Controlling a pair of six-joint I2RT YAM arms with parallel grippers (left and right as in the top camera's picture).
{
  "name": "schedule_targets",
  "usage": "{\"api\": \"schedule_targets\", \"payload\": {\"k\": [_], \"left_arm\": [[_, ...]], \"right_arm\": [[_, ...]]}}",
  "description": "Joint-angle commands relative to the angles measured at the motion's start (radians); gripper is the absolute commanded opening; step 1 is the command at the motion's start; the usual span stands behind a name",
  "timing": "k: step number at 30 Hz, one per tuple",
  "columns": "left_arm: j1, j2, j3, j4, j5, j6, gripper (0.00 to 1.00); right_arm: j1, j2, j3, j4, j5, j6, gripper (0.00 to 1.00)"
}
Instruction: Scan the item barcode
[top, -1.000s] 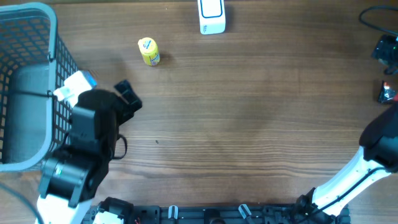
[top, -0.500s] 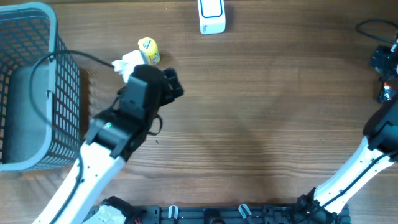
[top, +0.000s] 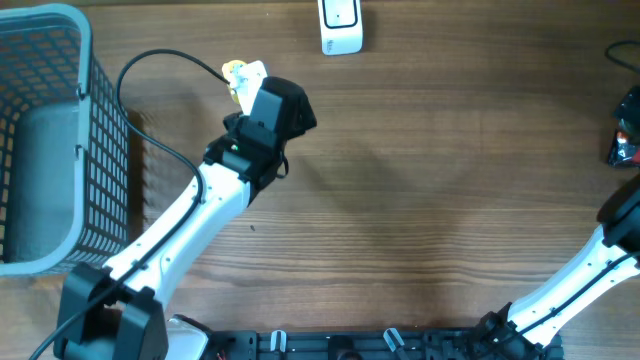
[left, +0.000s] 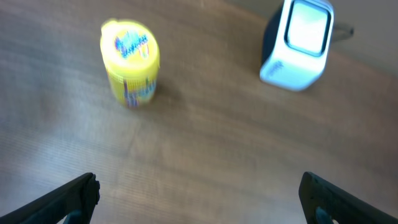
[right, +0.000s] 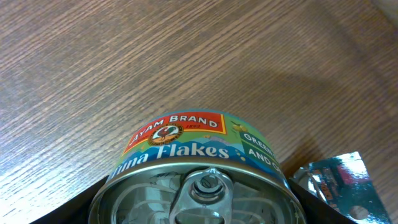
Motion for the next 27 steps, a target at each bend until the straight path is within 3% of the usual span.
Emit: {"api": "schedule_targets", "payload": {"k": [1, 7, 9, 10, 16, 27], "left_arm": [[0.066, 0.030, 0.000, 0.078, -0.024, 0.021, 1.00], [0.122, 0.088, 0.000, 0.187, 0.043, 0.098, 1.00], [0.133, 0.108, 0.000, 0.195, 0.043, 0.098, 1.00], [0.137, 0.119, 0.000, 0.198, 0.043, 0.098, 1.00], [0.158, 0.138, 0.002, 0.198, 0.072, 0.098, 1.00], [0.241, 0.195, 0.002, 0.194, 0.082, 0.125, 1.00]], "right_arm": [[0.003, 0.034, 0.014, 0.008, -0.026, 0.019, 0.70], [0.003, 0.082, 0.014, 0.007, -0.025, 0.019, 0.76], [0.003, 0.093, 0.014, 0.005, -0.026, 0.019, 0.87], [0.003, 0.095, 0.014, 0.003, -0.026, 0.019, 1.00], [0.004, 0.095, 0.014, -0.010, -0.046, 0.068, 1.00], [0.029, 0.095, 0.014, -0.103, -0.303, 0.068, 1.00]]}}
